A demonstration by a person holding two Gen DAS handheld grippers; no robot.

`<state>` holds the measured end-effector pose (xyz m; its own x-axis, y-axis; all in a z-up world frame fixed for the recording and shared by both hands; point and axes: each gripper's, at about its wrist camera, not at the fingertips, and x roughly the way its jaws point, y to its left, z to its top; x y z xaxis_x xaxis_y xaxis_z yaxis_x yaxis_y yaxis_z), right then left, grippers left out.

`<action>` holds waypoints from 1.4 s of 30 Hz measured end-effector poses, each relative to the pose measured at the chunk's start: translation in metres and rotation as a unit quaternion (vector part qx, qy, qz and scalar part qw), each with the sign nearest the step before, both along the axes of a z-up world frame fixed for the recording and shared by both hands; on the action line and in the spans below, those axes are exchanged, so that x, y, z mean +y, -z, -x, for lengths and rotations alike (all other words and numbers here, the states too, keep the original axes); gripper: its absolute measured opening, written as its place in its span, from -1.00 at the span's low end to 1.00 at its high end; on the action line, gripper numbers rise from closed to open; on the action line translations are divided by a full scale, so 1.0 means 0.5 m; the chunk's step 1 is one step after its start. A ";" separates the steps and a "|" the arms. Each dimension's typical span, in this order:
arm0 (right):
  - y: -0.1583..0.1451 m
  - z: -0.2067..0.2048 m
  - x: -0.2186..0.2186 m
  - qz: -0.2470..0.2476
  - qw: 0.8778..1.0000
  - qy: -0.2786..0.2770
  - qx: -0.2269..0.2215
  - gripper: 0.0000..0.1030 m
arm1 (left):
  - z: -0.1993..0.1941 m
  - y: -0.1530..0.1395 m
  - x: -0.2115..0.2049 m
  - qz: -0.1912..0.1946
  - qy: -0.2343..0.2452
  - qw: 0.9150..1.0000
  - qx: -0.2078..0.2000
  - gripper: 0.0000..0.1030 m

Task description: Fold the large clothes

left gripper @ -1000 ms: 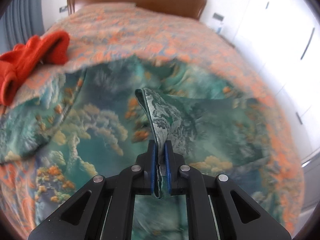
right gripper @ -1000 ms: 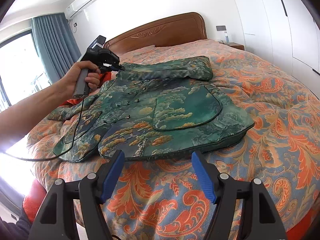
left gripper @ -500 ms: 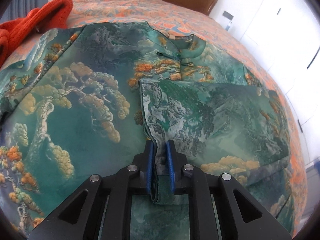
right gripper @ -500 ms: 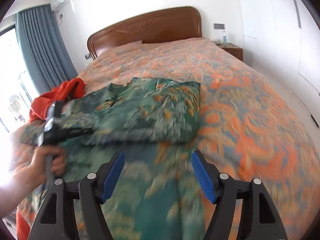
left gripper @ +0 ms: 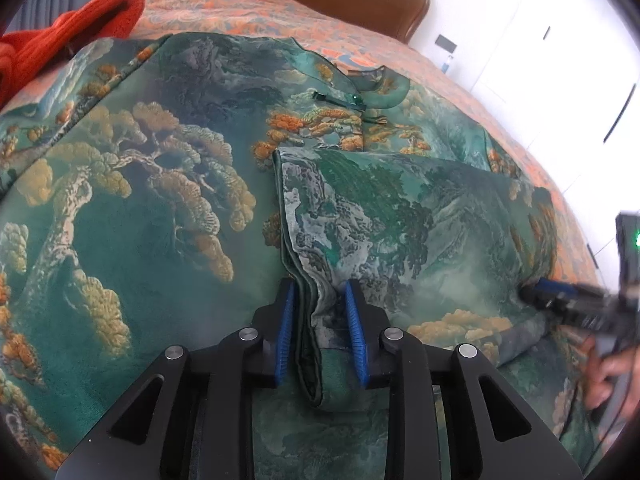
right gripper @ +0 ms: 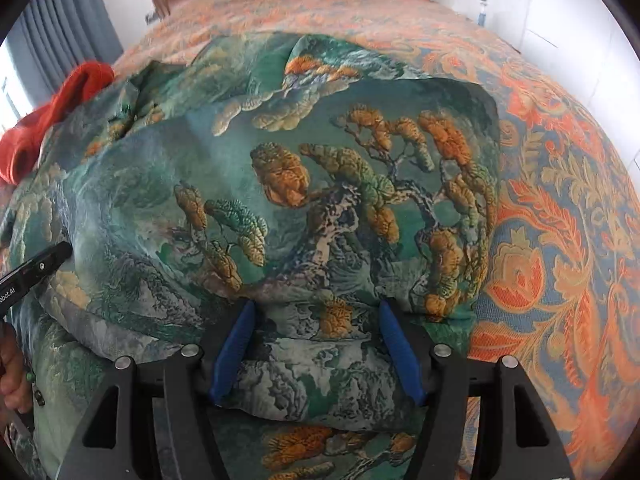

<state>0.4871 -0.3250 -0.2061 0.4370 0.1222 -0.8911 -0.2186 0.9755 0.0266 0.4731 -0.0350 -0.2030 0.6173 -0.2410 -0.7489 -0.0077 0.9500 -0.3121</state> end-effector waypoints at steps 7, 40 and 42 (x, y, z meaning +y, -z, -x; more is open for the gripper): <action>-0.144 -0.075 -0.014 -0.040 0.994 0.046 -0.091 0.28 | 0.015 0.004 0.005 0.012 0.001 1.000 -0.016 -0.47; -0.108 0.135 0.051 0.020 0.991 0.112 -0.069 0.28 | 0.207 -0.138 0.018 -0.038 0.011 0.999 -0.005 0.86; -0.152 0.204 0.061 -0.006 0.990 0.105 -0.093 0.28 | 0.280 -0.147 0.046 -0.064 0.001 0.998 -0.019 0.91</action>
